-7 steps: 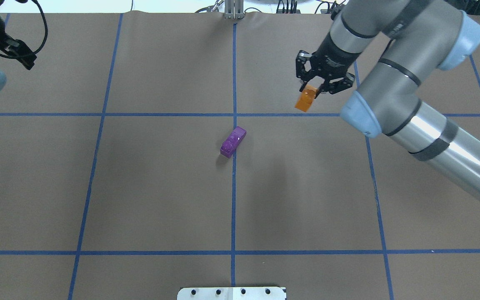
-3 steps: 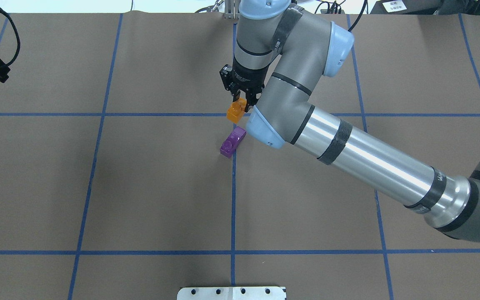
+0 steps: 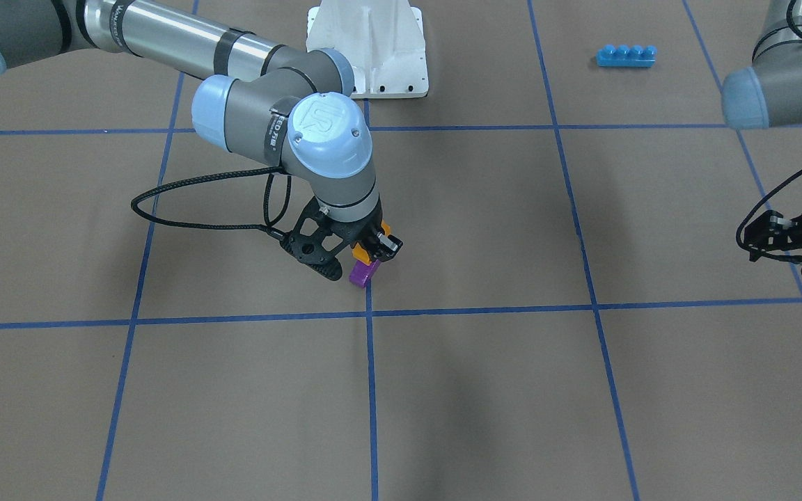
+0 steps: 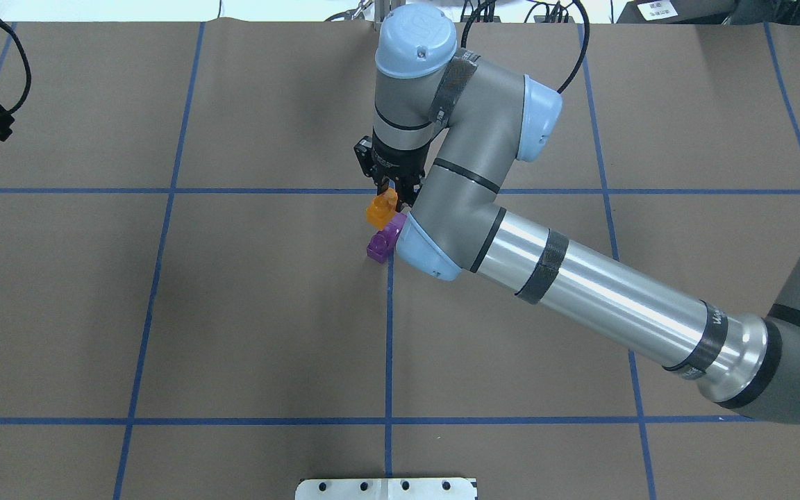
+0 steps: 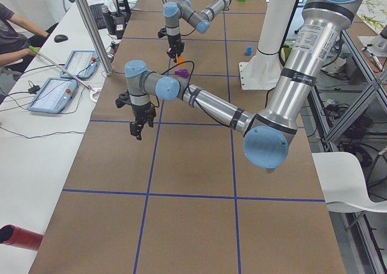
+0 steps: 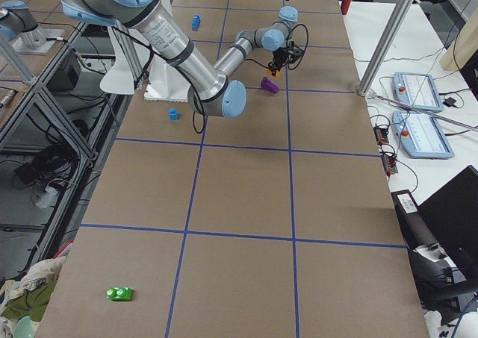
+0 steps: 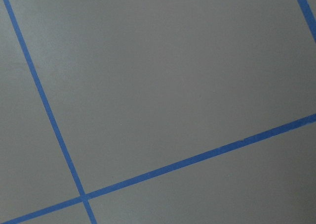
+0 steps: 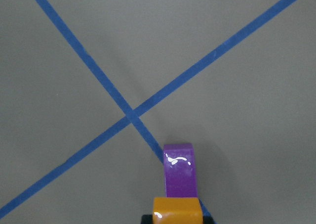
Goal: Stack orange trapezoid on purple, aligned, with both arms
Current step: 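Lower the orange block onto the purple block, aligning it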
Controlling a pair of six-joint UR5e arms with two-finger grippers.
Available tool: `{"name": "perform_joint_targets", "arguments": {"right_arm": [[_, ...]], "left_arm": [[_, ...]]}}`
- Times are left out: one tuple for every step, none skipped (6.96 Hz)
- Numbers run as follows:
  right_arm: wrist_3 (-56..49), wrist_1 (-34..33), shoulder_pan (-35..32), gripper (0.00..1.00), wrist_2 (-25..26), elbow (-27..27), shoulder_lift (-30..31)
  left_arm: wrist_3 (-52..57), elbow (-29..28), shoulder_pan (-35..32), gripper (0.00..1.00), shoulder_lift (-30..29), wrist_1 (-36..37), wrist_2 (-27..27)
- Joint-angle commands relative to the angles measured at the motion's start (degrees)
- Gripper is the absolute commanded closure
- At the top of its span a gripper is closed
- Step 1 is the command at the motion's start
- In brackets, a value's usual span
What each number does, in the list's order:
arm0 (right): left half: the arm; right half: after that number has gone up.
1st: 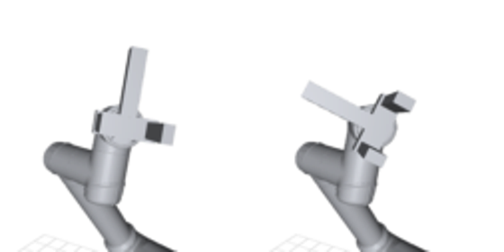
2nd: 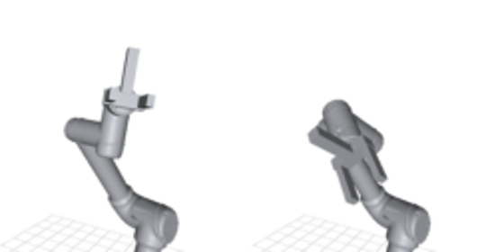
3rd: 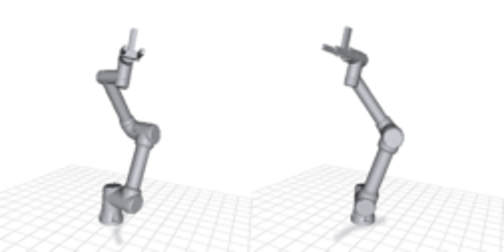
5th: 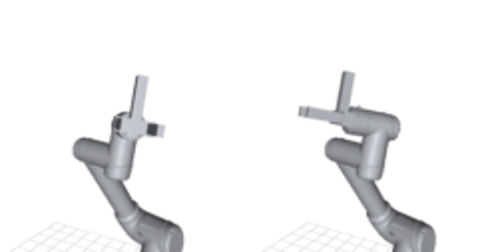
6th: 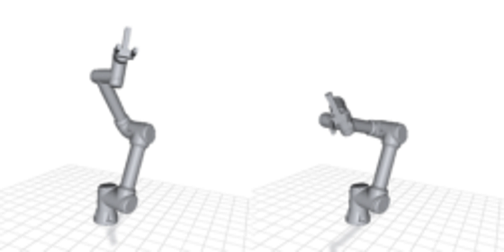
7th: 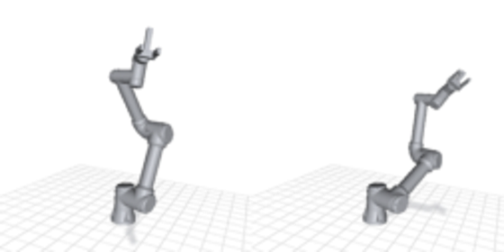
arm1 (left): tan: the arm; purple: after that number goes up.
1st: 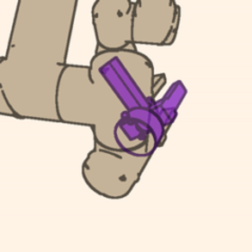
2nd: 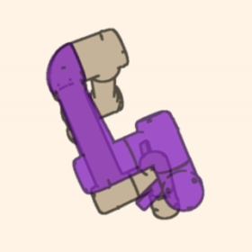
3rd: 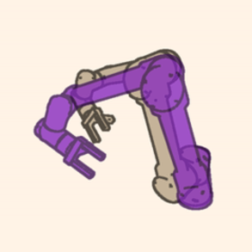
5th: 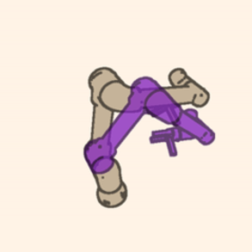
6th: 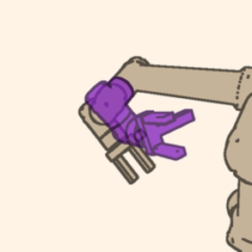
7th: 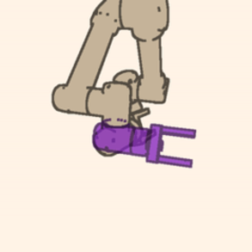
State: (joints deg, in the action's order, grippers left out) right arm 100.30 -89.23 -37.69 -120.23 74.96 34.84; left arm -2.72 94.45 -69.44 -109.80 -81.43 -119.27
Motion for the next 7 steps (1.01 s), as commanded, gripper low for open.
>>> {"name": "perform_joint_targets", "arguments": {"right_arm": [[1.98, 0.20, 0.51, 1.00, -0.09, -1.39, 0.22], [3.83, 0.29, 0.69, 1.00, -0.35, -1.57, 0.14], [3.93, 0.81, 0.78, 1.00, -0.44, -2.18, -0.21], [3.93, 1.95, 0.78, 1.00, -0.53, -2.62, -0.22], [3.76, 1.96, 1.30, 1.00, -0.44, -2.80, -0.04], [3.76, 2.04, 1.57, 1.00, -0.44, -2.80, -0.13], [3.76, 2.04, 1.66, 1.00, -0.44, -2.71, -0.13]], "left_arm": [[0.17, -0.32, 0.09, 0.00, 0.02, -0.13, 0.00], [0.26, -0.59, 0.09, 0.00, 0.02, -0.21, 0.08], [0.34, -0.76, 0.09, 0.00, 0.02, -0.22, 0.09], [0.26, -1.02, 0.09, 0.00, 0.02, -1.00, 0.09], [0.26, -1.46, 0.09, 0.00, 0.02, -1.44, 0.09], [0.26, -1.55, 0.09, 0.00, 0.02, -1.79, 0.09], [0.26, -1.55, 0.09, 0.00, 0.11, -1.80, 0.09]]}}
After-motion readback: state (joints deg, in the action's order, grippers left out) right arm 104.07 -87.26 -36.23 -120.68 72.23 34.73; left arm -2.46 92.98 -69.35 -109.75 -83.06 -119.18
